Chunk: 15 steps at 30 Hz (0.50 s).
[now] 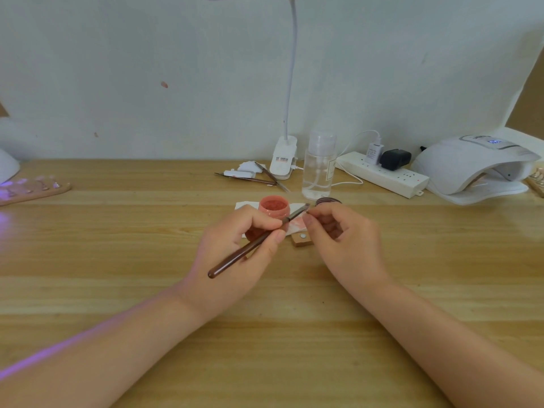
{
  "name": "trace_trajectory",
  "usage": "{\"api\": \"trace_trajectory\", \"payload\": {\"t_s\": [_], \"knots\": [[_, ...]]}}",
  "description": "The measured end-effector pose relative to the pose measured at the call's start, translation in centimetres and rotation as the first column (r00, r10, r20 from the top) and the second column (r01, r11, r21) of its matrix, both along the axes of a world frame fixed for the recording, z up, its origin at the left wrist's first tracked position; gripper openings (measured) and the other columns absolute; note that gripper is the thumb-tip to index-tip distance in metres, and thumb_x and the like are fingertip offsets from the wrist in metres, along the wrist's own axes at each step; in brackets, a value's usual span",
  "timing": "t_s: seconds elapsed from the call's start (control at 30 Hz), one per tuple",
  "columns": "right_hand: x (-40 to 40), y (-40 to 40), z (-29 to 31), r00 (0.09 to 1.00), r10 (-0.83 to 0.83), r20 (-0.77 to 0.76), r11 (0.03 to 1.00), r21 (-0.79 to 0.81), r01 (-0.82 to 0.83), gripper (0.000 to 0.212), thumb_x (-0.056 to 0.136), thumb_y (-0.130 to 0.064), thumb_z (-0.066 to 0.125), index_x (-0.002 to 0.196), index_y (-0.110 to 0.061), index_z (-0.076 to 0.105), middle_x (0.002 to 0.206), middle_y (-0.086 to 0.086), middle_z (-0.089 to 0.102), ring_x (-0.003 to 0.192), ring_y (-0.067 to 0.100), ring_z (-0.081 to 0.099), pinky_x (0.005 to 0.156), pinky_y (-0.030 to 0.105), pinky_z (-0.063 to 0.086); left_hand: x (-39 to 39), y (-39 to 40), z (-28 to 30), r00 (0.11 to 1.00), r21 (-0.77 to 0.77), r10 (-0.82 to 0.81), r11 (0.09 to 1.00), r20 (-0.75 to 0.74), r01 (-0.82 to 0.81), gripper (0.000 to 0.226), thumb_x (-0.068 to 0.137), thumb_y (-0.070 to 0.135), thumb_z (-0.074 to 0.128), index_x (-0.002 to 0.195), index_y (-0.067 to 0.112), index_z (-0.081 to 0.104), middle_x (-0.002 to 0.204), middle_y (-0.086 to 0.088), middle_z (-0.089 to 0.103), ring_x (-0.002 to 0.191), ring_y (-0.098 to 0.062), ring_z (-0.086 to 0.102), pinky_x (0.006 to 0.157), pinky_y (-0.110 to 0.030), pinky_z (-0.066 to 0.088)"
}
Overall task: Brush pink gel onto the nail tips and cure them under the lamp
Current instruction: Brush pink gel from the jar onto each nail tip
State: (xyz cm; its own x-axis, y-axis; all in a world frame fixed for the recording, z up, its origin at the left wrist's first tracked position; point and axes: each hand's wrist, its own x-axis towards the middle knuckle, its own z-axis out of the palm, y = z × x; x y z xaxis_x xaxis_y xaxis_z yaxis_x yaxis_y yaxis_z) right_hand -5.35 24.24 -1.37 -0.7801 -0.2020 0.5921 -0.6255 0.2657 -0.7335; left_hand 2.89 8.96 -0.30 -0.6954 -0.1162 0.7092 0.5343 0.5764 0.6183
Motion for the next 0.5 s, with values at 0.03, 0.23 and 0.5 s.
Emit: {"api": "trace_trajectory", "payload": {"t_s": [0.03,0.23,0.5], "knots": [[-0.02,0.02,-0.02,1.0,0.003,0.0,1.0,-0.002,-0.003,0.005,0.084,-0.01,0.069,0.085,-0.014,0.071,0.073,-0.01,0.067,0.068,0.003,0.062,0.066,0.019,0.052,0.01,-0.06,0.0,1.0,-0.006,-0.007,1.0,-0.004,0.007,0.009,0.082,0.016,0.066,0.085,0.024,0.063,0.088,0.007,0.065,0.076,-0.002,0.06,0.068,-0.006,0.042],[-0.09,-0.01,-0.09,0.999,0.021,0.027,1.0,-0.019,-0.02,0.006,0.085,-0.01,0.068,0.085,-0.016,0.07,0.072,-0.007,0.068,0.066,0.006,0.063,0.067,0.026,0.054,0.2,-0.35,-0.03,0.997,0.021,-0.048,0.999,-0.064,0.05,0.003,0.083,0.022,0.058,0.082,0.024,0.057,0.081,0.004,0.061,0.07,-0.006,0.056,0.067,-0.012,0.043],[-0.05,0.02,-0.13,0.999,0.048,0.021,0.998,-0.031,-0.047,0.009,0.085,-0.01,0.068,0.084,-0.018,0.069,0.071,-0.006,0.068,0.066,0.009,0.064,0.068,0.033,0.055,-0.18,-0.32,0.04,0.999,0.019,-0.049,0.999,-0.013,0.049,0.012,0.081,0.014,0.067,0.088,0.022,0.063,0.087,0.027,0.065,0.077,0.001,0.06,0.071,-0.007,0.042]]}}
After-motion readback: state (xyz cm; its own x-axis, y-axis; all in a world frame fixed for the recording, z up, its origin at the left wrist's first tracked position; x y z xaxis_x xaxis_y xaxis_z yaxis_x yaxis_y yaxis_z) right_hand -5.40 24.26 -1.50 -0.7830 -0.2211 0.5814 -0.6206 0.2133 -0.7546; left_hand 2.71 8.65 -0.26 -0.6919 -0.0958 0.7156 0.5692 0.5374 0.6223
